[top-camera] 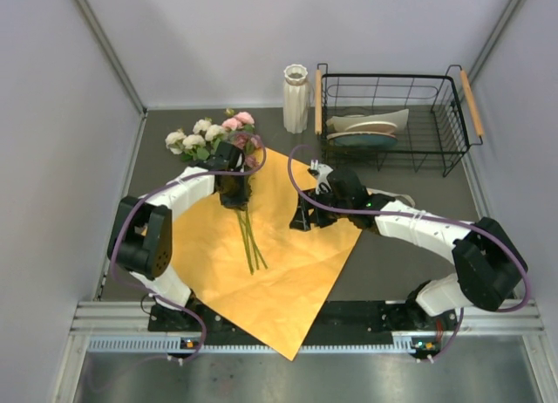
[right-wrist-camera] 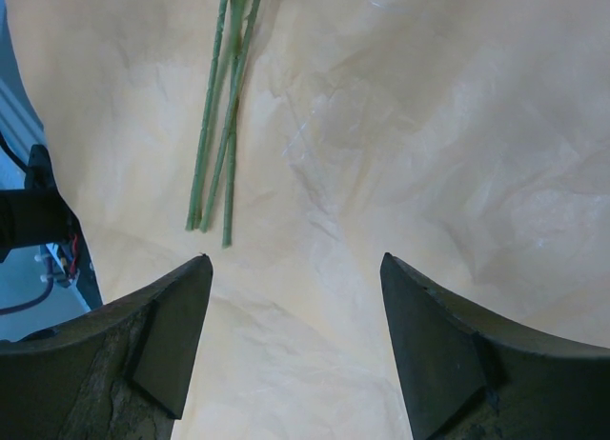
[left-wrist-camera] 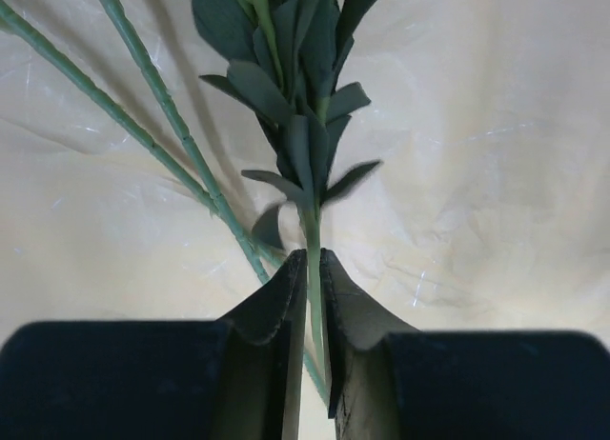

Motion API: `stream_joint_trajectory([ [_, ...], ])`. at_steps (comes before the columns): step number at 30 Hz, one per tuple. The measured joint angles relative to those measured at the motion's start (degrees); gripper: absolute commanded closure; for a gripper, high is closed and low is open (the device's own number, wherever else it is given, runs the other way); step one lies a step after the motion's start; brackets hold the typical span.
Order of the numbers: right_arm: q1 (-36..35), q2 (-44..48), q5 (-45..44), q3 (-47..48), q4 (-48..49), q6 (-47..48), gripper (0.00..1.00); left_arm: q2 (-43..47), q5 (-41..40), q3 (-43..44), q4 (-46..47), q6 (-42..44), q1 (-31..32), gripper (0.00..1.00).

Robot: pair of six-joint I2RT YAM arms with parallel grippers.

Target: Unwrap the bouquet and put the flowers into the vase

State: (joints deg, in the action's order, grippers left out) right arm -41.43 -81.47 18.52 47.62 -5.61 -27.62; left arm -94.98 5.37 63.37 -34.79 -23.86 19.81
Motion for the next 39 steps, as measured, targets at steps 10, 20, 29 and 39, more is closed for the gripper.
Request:
stream_joint_trajectory([
  [10,0.0,0.0,0.0,0.0,-0.02,0.02,0.27,0.0,0.17,0.07,0.04,0.63,0.02,0.82],
  [20,0.0,0.0,0.15,0.0,-0.02,0.02,0.27,-2.82,0.81,0.09,1.03,0.74,0.87,0.81],
  [29,0.0,-0.02,0.63,0.0,-0.02,0.02,0.27,-3.87,0.79,0.17,2.14,-0.17,1.51,0.79],
  [39,0.0,-0.02,0.63,0.0,-0.02,0.02,0.26,-7.56,0.87,0.87,2.69,-0.52,2.23,0.99],
])
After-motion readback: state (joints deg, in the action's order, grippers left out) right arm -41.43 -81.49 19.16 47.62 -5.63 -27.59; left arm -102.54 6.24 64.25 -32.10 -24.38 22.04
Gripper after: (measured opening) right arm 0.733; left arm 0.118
